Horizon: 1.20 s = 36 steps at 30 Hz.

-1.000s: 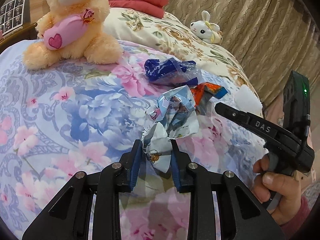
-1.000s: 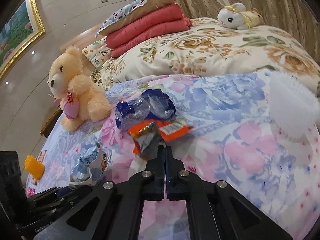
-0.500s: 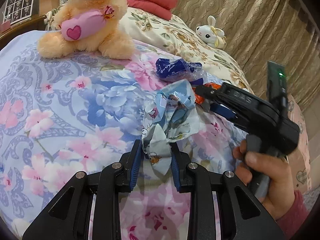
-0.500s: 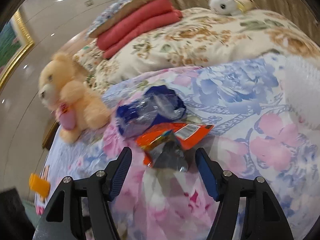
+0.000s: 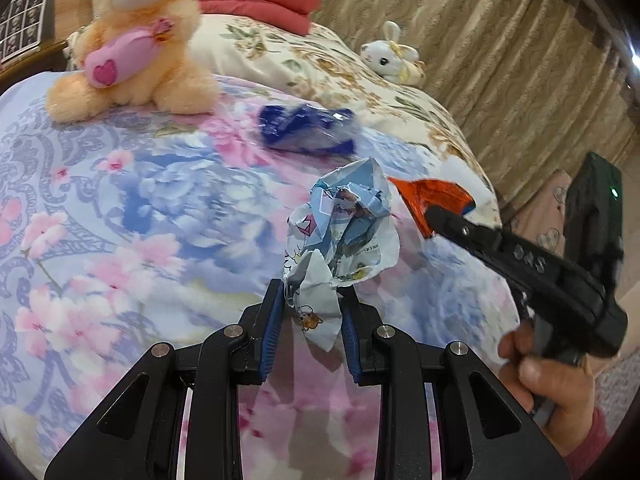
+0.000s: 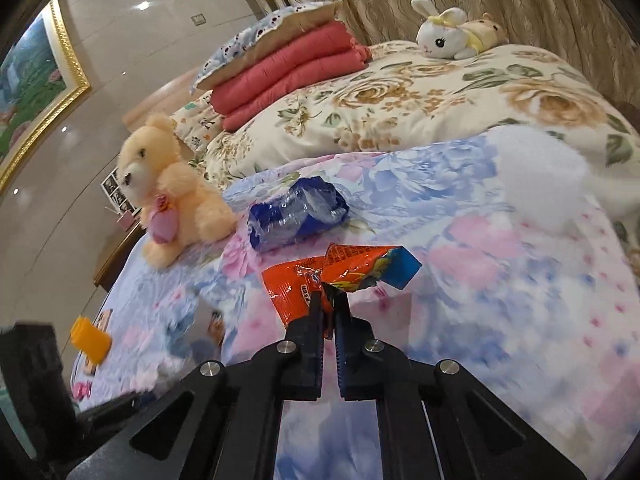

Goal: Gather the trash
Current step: 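Grasp the white printed wrapper with the left tool while the right tool grasps the orange wrapper, then carry the white wrapper and orange wrapper over the bin opening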

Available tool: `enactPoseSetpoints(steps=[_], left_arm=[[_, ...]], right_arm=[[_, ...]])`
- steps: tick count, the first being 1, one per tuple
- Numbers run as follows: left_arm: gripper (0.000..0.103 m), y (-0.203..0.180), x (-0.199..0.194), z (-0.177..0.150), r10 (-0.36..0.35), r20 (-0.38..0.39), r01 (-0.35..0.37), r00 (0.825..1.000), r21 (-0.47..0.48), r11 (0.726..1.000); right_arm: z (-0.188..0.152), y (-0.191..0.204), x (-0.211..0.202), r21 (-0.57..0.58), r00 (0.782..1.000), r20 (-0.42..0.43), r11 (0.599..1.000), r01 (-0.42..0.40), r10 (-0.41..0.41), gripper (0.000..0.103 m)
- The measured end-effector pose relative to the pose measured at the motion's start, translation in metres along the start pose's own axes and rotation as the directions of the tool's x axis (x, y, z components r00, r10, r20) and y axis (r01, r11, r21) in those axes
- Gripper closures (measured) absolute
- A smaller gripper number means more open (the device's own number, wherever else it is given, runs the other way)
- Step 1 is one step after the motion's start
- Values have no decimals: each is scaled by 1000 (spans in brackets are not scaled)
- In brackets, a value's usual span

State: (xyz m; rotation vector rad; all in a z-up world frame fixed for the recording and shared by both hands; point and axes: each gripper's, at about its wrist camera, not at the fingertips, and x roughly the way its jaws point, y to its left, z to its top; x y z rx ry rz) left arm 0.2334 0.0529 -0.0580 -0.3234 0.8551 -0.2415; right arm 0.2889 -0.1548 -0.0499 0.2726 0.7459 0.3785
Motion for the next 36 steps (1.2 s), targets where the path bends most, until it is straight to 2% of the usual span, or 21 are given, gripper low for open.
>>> enactPoseSetpoints(steps=[7,19,36], left_arm=[[77,-38,1,-11,-47,-21,48,999,55,997],[77,-104,0,-36,-108,-64,118,992,162,980],[77,-189,0,-60,-173,-117,201,978,301,932]], right_arm=[[-28,-21,-48,8,1000,22,1000,22,-23,99],[-61,-64,-112,90,995,56,993,83,-88,99],[-86,-112,-184,175,974,128,971,162,-185,99]])
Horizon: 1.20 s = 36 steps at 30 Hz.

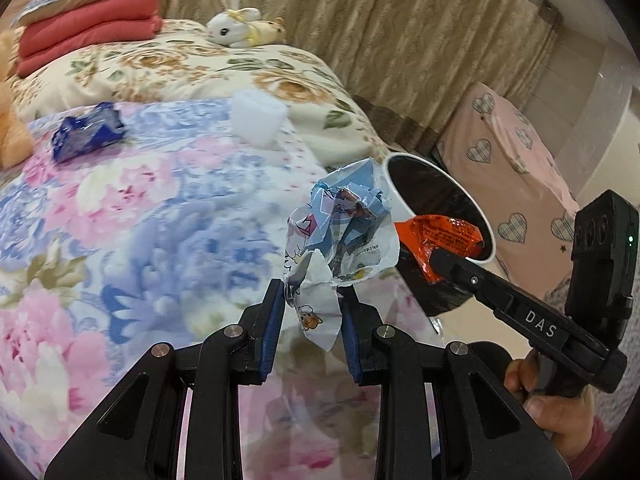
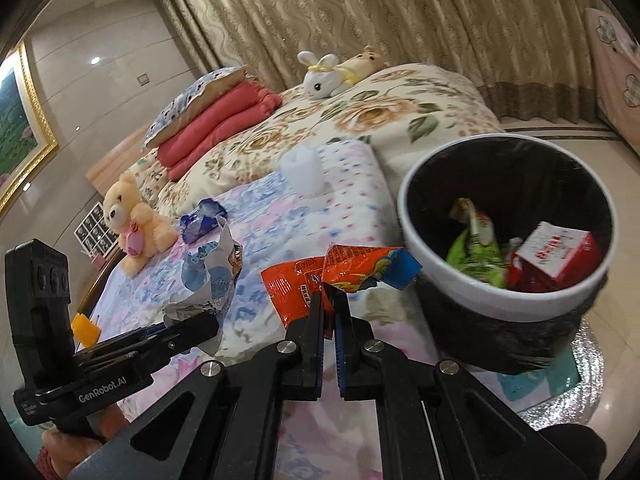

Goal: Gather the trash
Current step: 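Carry the white wrapper and orange wrapper over the bin opening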

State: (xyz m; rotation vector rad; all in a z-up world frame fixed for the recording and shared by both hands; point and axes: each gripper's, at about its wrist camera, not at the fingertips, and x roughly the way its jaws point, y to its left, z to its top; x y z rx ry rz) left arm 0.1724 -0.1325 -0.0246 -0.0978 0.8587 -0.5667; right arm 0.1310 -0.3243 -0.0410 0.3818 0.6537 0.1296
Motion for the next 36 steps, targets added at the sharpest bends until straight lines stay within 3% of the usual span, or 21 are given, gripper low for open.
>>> enactPoseSetpoints(steps=[13,36], left_arm=[[77,-43,15,13,-39,-17,40,999,80,996],[77,-98,41,32,-33,-36,40,999,189,981]], right_arm=[[11,-37,-28,38,997,45,998,59,-61,99],[26,-81,-46,91,990,76,990,110,-117,99]])
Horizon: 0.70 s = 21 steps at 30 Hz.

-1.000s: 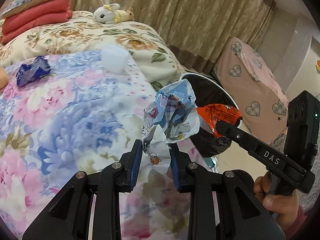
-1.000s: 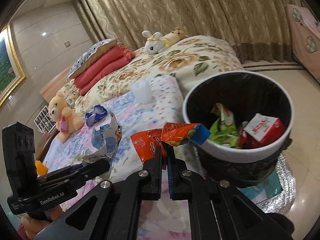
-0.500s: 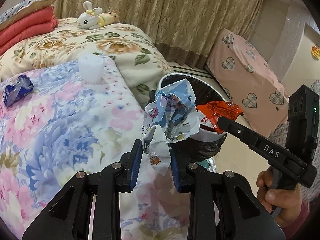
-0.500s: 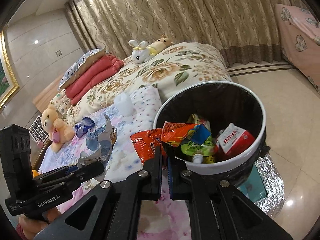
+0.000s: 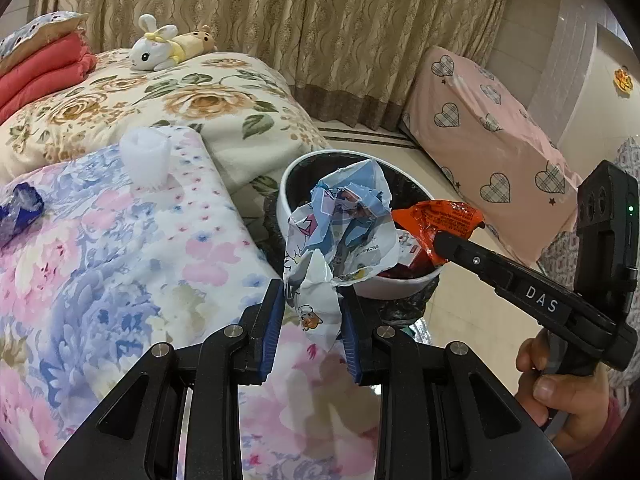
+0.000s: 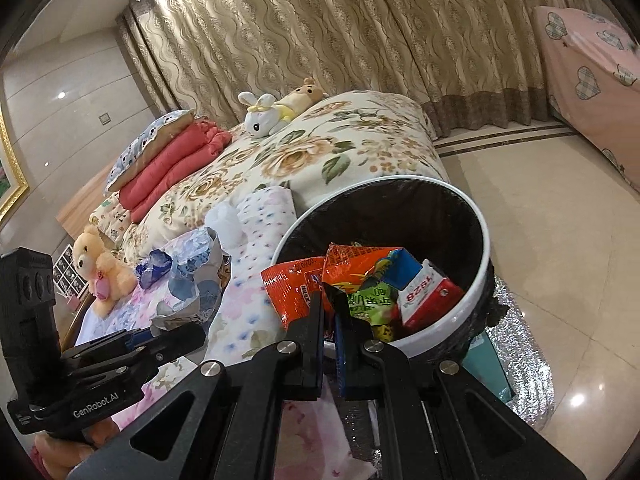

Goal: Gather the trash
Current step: 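Carry the white wrapper and orange wrapper over the bin opening, then open both tools to drop the wrappers into the bin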

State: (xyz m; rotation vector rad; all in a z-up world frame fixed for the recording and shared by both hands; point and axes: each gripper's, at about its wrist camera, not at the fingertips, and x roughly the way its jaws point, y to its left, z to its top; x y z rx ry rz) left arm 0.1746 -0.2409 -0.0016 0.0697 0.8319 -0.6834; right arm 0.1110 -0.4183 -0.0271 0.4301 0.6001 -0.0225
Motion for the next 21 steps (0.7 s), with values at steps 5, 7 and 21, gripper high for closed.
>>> enactPoseSetpoints(steps=[5,7,21], left_arm=[[77,-5,7,4,1,-7,-1,1000,9,1000],[77,-6,9,6,2,-8,-2,1000,13,1000],[77,-18,32,22,-1,-23,2,1000,50,999]], right_arm=[[3,-8,2,9,1000,-7,1000,9,-9,99],[4,-10,3,11,1000,-8,1000,15,-15,99],[15,-28,15,25,999,-24,999,40,-39,99]])
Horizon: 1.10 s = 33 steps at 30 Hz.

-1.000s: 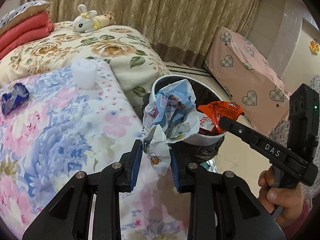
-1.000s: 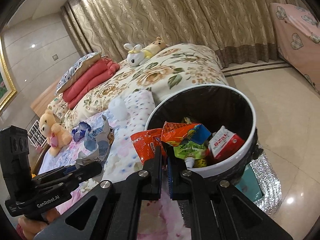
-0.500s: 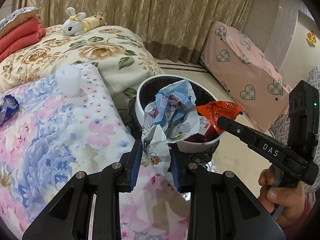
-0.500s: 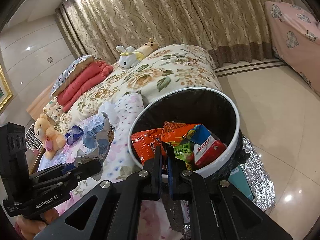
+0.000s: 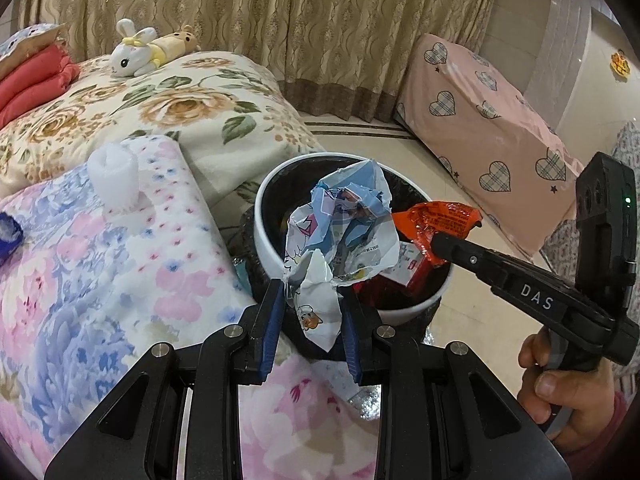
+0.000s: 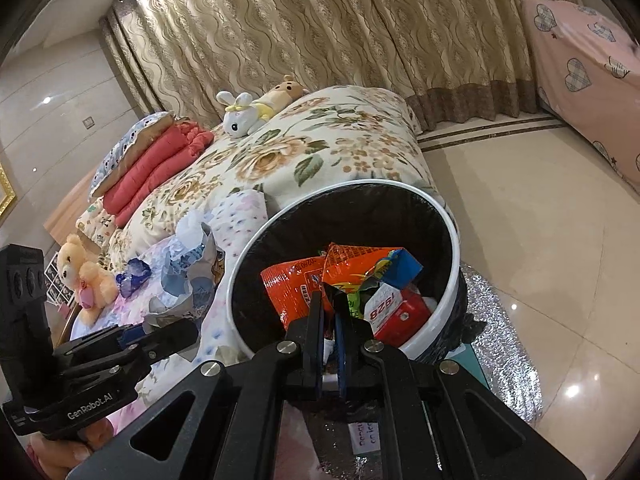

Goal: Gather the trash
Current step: 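Open both tools to drop the wrappers into the bin, then move both open tools back over the bed toward the blue packet and foam sleeve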

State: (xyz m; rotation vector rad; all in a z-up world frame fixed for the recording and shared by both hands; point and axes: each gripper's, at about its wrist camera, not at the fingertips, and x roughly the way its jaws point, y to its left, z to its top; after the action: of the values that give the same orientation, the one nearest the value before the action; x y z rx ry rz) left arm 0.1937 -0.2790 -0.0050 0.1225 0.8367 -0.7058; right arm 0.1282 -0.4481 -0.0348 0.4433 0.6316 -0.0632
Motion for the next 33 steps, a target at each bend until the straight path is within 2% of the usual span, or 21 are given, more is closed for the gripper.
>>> enactPoseSetpoints(steps=[18,21,24,26,28,33], left_arm=[[77,-4,29,21,-2,-36,3,999,18,1000],[73,-2,31,21,2,-43,-1,999,8,1000],[64,0,32,22,0,-47,0,999,-3,1000],[56,1,30,20,4,-44,-4,999,-9,1000],[52,3,28,18,6,-39,-6,999,-18,1000],[48,12,19,7,7,-34,-8,999,-54,999]], right_arm=[[13,-15,27,25,997,-79,1000,6,-4,96],[14,-15,28,27,996,-84,1000,9,-7,94],[16,-16,29,33,996,-84,999,24,-21,90],[17,-17,28,37,996,-82,999,27,-24,81],[17,-17,24,40,997,-69,999,35,-32,63],[17,-15,19,43,998,-57,998,35,-32,50]])
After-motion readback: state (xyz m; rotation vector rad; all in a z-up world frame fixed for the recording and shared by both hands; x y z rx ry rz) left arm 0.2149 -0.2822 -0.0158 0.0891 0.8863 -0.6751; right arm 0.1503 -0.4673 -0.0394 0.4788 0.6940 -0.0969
